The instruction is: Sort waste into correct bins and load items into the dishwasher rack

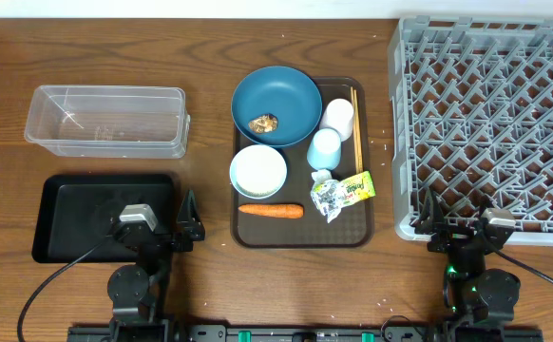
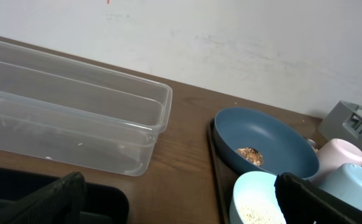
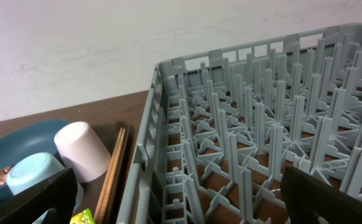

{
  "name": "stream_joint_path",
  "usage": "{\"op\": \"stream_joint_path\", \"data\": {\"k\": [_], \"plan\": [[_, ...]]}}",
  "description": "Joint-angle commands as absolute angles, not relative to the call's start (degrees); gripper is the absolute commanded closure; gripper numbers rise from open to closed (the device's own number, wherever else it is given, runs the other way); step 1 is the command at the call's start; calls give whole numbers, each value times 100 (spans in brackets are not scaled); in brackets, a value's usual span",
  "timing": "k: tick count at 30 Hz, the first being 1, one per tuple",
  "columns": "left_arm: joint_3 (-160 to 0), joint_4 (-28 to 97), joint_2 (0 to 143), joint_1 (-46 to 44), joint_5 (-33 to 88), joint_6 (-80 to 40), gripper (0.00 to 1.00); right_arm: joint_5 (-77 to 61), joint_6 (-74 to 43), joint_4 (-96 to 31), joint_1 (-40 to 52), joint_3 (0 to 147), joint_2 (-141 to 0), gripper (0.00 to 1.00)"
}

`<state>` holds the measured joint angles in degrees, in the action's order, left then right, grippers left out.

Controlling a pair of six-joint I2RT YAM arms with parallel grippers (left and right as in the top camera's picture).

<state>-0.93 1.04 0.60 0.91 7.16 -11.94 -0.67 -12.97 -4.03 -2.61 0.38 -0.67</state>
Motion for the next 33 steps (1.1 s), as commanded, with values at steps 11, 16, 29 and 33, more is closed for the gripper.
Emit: {"op": "stream_joint_path", "data": {"k": [11,16,29,33], "plan": [[-27,200,62,78,2735,-2932,2,-110,-1278,-425,-351,32,-32,1],[-27,250,62,78,3262,-3997,2,-108,-1278,-425,-351,32,-32,1],[-794,515,139,78,3946,-3953,2,-108,-1278,-425,-351,32,-32,1],[-1546,963,523,78,3944,-3728,2,-108,-1278,-425,-351,32,-32,1]]}}
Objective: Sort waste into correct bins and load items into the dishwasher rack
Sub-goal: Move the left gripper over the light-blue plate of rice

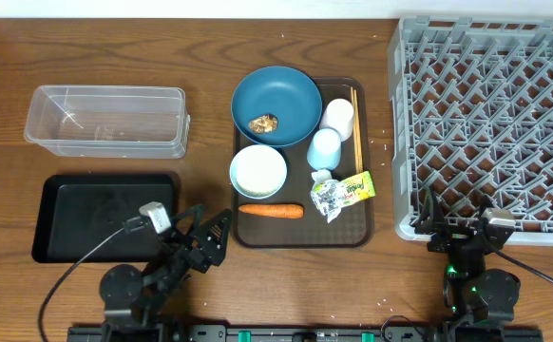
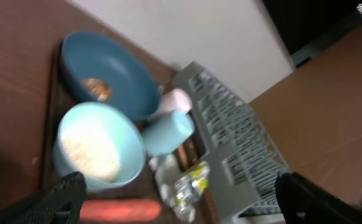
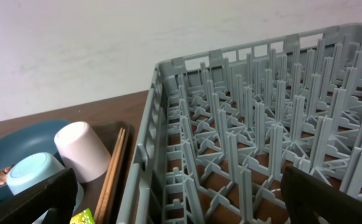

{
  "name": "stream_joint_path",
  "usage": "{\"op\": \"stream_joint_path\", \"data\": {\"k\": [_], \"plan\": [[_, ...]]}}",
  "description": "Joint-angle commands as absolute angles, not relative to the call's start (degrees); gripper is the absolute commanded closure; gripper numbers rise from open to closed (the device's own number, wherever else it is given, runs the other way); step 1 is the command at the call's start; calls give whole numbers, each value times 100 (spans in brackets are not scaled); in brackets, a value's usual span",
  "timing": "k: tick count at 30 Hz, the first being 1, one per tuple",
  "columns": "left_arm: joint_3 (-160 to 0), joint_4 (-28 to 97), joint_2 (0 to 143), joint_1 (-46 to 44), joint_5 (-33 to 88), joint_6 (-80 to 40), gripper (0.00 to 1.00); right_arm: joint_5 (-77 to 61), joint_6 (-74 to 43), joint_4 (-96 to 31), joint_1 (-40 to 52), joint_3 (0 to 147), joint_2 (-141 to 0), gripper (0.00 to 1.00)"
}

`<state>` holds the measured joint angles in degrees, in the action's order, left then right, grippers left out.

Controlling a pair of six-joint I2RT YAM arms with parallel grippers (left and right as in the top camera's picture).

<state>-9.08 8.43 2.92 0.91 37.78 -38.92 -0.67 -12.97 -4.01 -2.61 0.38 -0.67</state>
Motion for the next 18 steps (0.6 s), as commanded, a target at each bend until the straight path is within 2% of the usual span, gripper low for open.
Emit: {"op": "stream_joint_path", "data": {"k": [1,14,18], "plan": [[-1726,1076,663,78,3946,-3642,2,-108,-1278,-425,-351,32,-32,1],[-5142,4786,4344,-16,3887,-1439,2,-108,-1278,-425,-351,32,-32,1],[-5710,5269,4915,-554,3002,-1310,2,-108,-1278,-425,-351,32,-32,1]]}}
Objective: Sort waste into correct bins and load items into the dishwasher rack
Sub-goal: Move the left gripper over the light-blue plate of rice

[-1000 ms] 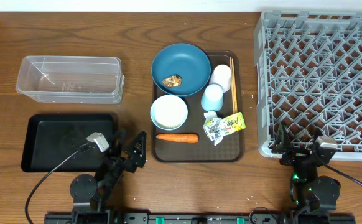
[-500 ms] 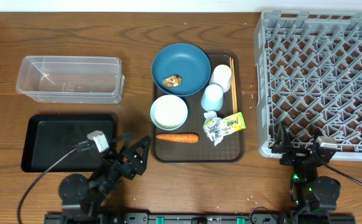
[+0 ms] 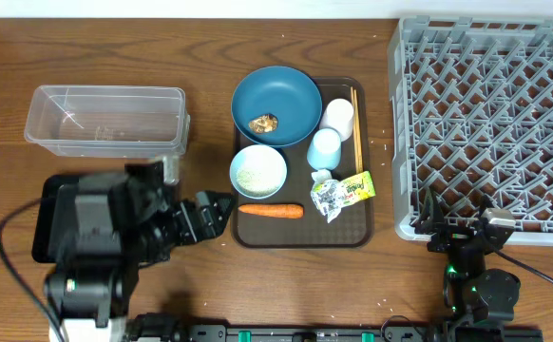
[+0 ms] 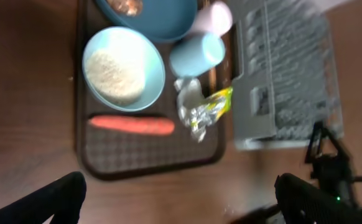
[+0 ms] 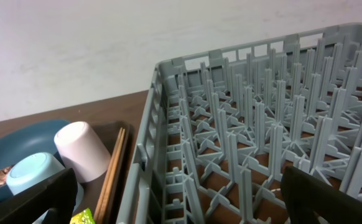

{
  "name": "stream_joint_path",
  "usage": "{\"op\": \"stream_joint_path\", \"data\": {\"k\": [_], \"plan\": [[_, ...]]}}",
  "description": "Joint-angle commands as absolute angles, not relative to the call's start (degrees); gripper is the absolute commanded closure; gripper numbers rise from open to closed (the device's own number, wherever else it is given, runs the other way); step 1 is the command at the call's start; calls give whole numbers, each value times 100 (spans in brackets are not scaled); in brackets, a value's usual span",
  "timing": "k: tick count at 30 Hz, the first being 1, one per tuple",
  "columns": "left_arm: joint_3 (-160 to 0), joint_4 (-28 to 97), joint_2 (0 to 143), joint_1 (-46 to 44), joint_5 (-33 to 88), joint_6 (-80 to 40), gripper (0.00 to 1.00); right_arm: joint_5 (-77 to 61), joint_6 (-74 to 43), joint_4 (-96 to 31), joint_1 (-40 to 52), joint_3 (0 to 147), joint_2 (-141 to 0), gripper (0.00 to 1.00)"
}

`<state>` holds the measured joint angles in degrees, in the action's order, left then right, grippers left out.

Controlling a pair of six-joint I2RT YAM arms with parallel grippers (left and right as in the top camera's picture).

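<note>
A brown tray (image 3: 300, 234) holds a blue plate (image 3: 278, 95) with a food scrap, a bowl of rice (image 3: 257, 171), a carrot (image 3: 270, 211), a crumpled wrapper (image 3: 341, 193), a light blue cup (image 3: 324, 148), a pale pink cup (image 3: 338, 116) and chopsticks (image 3: 356, 123). My left gripper (image 3: 212, 213) is raised and open by the tray's near left corner, looking down on the carrot (image 4: 131, 125) and the wrapper (image 4: 201, 111). My right gripper (image 3: 457, 226) is open and empty, low at the near edge of the grey dishwasher rack (image 3: 490, 114).
A clear plastic bin (image 3: 105, 121) stands at the far left. A black bin (image 3: 50, 201) sits nearer, largely covered by my left arm. The rack (image 5: 243, 143) fills the right wrist view, with the pale pink cup (image 5: 81, 150) to its left.
My left arm has risen higher over the black bin. Its wrist camera now looks straight down on the tray instead of across it. The right arm and all the objects are unchanged.
At first my left gripper rested low by the black bin, facing the clear bin. It then pointed right, toward the tray. Now it is raised beside the tray's near left corner, still open and empty. The right arm stayed still.
</note>
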<state>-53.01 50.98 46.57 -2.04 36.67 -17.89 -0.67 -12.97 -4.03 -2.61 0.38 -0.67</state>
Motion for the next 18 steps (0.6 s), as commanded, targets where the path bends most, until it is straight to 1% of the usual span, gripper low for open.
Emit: {"op": "stream_joint_path", "data": {"k": [1,4,6,9,13,16,18], "plan": [[-5808,5312,5002,-790,2685,-1310,2,-108,-1278,-425,-351,32,-32,1],[-5929,5227,5135,-1533,1887,-1313,2,-108,-1278,-425,-351,32,-32,1],[-5937,5072,5203,-2086,1149,-1315,2,-108,-1278,-423,-351,32,-36,1],[-5937,4775,5341,-2683,156,-1313,2,-108,-1278,-425,-351,32,-64,1],[-5937,4392,5583,-2886,86,-1347,2,-108,-1278,-425,-351,32,-64,1],[-5937,4136,5795,-2886,106,-1861,2,-108,-1278,-425,-351,32,-64,1],[-5937,3964,5975,-2886,217,-1916,2,-108,-1278,-425,-351,32,-64,1]]}}
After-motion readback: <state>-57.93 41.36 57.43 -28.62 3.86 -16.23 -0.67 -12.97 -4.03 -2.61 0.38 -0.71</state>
